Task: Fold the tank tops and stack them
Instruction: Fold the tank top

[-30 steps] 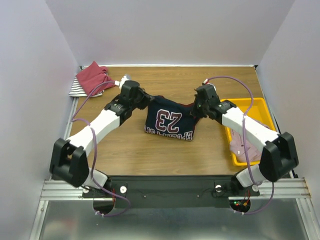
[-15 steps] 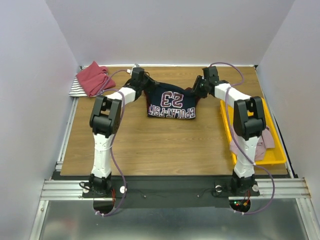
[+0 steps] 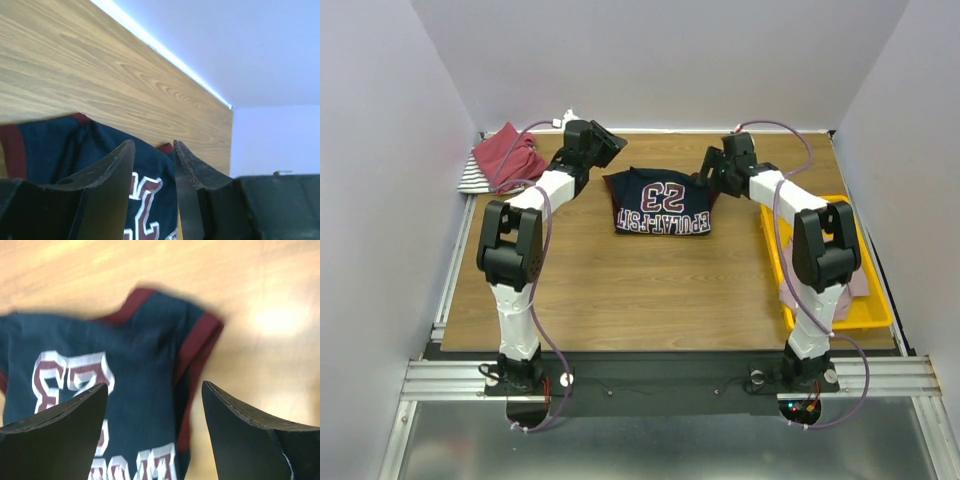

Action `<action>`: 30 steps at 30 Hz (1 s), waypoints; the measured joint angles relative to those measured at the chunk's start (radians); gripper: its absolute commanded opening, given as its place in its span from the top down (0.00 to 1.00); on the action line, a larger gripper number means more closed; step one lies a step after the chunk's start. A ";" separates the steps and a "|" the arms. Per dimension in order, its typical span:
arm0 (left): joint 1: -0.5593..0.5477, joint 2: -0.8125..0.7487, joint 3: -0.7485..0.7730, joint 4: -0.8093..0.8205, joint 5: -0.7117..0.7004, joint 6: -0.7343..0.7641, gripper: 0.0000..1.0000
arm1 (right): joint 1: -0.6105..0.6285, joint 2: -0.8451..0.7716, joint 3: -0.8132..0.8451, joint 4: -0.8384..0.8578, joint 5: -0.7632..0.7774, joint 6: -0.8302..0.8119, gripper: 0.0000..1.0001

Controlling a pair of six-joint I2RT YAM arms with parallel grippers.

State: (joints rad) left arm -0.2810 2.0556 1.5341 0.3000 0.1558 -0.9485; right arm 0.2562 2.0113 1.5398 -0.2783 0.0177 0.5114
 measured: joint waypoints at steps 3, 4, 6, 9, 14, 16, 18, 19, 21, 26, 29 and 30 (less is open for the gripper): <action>-0.019 -0.101 -0.071 -0.012 -0.047 0.005 0.65 | 0.064 -0.075 -0.083 0.003 0.076 0.000 0.18; -0.029 -0.131 -0.101 -0.018 -0.065 0.006 0.67 | 0.077 -0.084 -0.101 0.003 0.089 0.000 0.19; -0.062 -0.164 -0.149 -0.021 -0.088 0.004 0.74 | 0.121 -0.095 -0.142 0.003 0.106 0.001 0.23; -0.119 -0.151 -0.193 -0.033 -0.101 -0.001 0.80 | 0.150 -0.079 -0.172 0.001 0.110 0.001 0.30; -0.188 -0.060 -0.227 -0.058 -0.103 -0.007 0.82 | 0.159 -0.073 -0.232 0.012 0.130 0.005 0.35; -0.203 -0.052 -0.279 -0.084 -0.109 -0.020 0.82 | 0.181 -0.082 -0.272 0.028 0.143 0.011 0.36; -0.203 -0.055 -0.326 -0.093 -0.129 -0.031 0.81 | 0.224 -0.111 -0.319 0.042 0.160 0.023 0.37; -0.201 -0.056 -0.340 -0.101 -0.136 -0.039 0.81 | 0.247 -0.127 -0.336 0.042 0.162 0.031 0.37; -0.193 -0.072 -0.356 -0.104 -0.146 -0.044 0.81 | 0.298 -0.155 -0.372 0.044 0.171 0.047 0.38; -0.161 -0.154 -0.406 -0.146 -0.180 -0.032 0.78 | 0.508 -0.225 -0.454 0.055 0.173 0.163 0.34; -0.144 -0.168 -0.405 -0.156 -0.185 -0.003 0.76 | 0.602 -0.251 -0.468 0.055 0.158 0.218 0.27; -0.138 -0.168 -0.399 -0.167 -0.184 0.011 0.76 | 0.622 -0.258 -0.468 0.055 0.158 0.227 0.25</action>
State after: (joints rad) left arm -0.4191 1.8874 1.1351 0.1326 -0.0284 -0.9371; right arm 0.8780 1.7531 1.0714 -0.2234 0.1757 0.7387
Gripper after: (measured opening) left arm 0.228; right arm 0.694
